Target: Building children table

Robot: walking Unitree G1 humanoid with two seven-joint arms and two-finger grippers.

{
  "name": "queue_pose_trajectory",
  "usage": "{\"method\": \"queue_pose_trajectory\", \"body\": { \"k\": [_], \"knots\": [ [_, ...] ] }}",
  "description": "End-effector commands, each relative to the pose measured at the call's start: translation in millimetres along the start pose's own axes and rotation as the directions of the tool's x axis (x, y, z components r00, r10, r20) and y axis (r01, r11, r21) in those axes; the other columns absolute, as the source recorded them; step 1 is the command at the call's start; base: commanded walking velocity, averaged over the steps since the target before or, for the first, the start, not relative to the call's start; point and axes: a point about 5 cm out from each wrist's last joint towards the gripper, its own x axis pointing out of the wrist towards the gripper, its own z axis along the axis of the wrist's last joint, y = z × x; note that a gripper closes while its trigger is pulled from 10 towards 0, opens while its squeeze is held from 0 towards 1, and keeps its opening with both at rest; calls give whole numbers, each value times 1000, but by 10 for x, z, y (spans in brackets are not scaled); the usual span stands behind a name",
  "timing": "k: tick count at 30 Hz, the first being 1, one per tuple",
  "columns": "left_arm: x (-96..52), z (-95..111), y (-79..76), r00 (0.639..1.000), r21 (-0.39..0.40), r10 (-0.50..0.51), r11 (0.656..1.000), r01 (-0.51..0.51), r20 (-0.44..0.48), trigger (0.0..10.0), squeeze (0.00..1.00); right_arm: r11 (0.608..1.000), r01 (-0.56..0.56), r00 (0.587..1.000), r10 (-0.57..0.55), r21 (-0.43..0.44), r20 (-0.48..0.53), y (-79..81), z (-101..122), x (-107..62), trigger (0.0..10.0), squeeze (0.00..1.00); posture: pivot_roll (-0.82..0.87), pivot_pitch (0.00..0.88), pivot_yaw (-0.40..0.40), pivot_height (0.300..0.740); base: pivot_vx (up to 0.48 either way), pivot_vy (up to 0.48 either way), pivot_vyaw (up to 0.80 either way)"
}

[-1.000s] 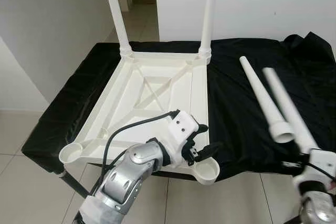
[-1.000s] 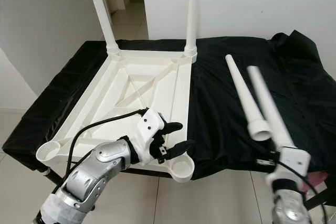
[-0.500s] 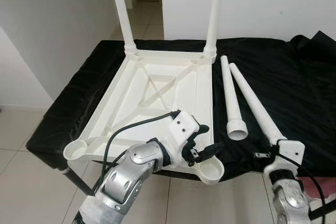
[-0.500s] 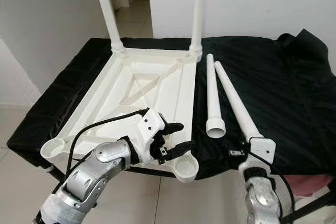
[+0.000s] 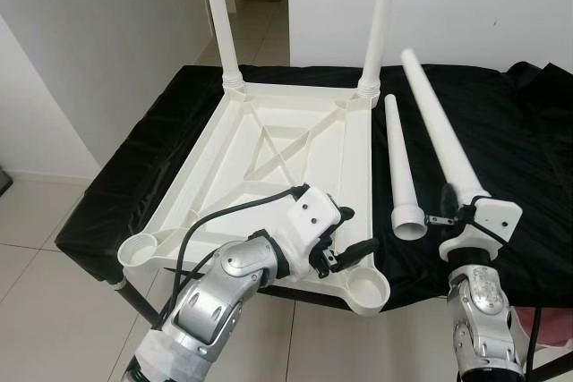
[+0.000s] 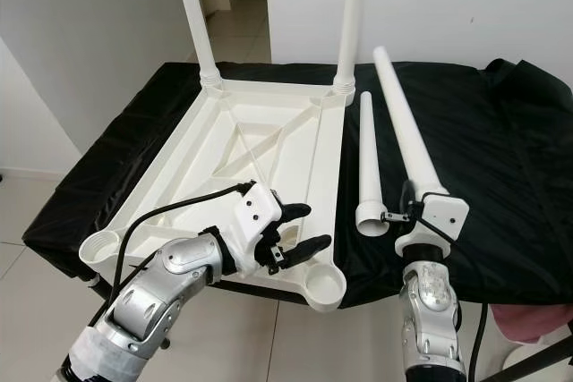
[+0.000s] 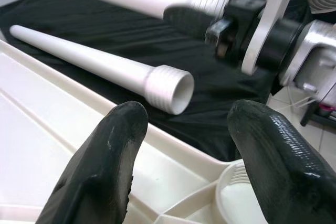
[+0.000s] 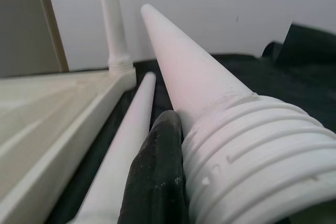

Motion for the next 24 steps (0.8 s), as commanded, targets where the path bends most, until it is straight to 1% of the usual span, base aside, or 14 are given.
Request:
{"method": "queue_pose_trajectory", "body": {
  "k": [1, 3, 5, 7, 10, 13, 14, 15, 17, 19, 20, 21, 23, 24],
  "knots": [
    [-21, -10, 70, 997, 6, 79, 997, -79, -4, 10000, 0, 1000, -7, 999, 7, 6, 43, 51, 93, 37, 10000, 0, -12, 136, 70, 740, 0, 0, 0],
    [-84, 5, 180, 994, 5, 113, 994, -113, 1, 10000, 0, 999, -22, 994, 17, 39, 111, 138, 285, 179, 10000, 0, -12, 132, 72, 740, 0, 0, 0],
    [-84, 5, 180, 994, 5, 113, 994, -113, 1, 10000, 0, 999, -22, 994, 17, 39, 111, 138, 285, 179, 10000, 0, -12, 132, 72, 740, 0, 0, 0],
    [-135, 27, 290, 989, 23, 147, 989, -147, 5, 10000, 0, 996, -54, 986, 42, 72, 162, 222, 447, 339, 10000, 0, -11, 119, 67, 740, 0, 0, 0],
    [-135, 27, 290, 989, 23, 147, 989, -147, 5, 10000, 0, 996, -54, 986, 42, 72, 162, 222, 447, 339, 10000, 0, -11, 119, 67, 740, 0, 0, 0],
    [-198, 19, 385, 983, 30, 182, 983, -182, 13, 10000, 0, 993, -101, 964, 81, 68, 253, 336, 683, 535, 10000, 0, -6, 96, 59, 740, 0, 0, 0],
    [-198, 19, 385, 983, 30, 182, 983, -182, 13, 10000, 0, 993, -101, 964, 81, 68, 253, 336, 683, 535, 10000, 0, -6, 96, 59, 740, 0, 0, 0],
    [-214, -1, 398, 982, 29, 187, 982, -188, 11, 10000, 0, 993, -101, 958, 81, 60, 277, 362, 740, 579, 10000, 0, -5, 94, 57, 740, 0, 0, 0],
    [-214, -1, 398, 982, 29, 187, 982, -188, 11, 10000, 0, 993, -101, 958, 81, 60, 277, 362, 740, 579, 10000, 0, -5, 94, 57, 740, 0, 0, 0],
    [-254, -32, 419, 981, 26, 196, 980, -196, 6, 10000, 0, 993, -105, 945, 82, 56, 316, 406, 851, 630, 10000, 0, -3, 81, 51, 740, 0, 0, 0],
    [-254, -32, 419, 981, 26, 196, 980, -196, 6, 10000, 0, 993, -105, 945, 82, 56, 316, 406, 851, 630, 10000, 0, -3, 81, 51, 740, 0, 0, 0],
    [-273, -38, 432, 980, 27, 200, 979, -200, 5, 10000, 0, 991, -121, 937, 96, 53, 335, 429, 897, 636, 10000, 0, -3, 81, 51, 740, 0, 0, 0],
    [-273, -38, 432, 980, 27, 200, 979, -200, 5, 10000, 0, 991, -121, 937, 96, 53, 335, 429, 897, 636, 10000, 0, -3, 81, 51, 740, 0, 0, 0],
    [-297, -43, 457, 978, 27, 209, 978, -208, 1, 10000, 0, 989, -137, 930, 110, 53, 352, 448, 935, 635, 10000, 0, -2, 80, 47, 740, 0, 0, 0]
  ]
}}
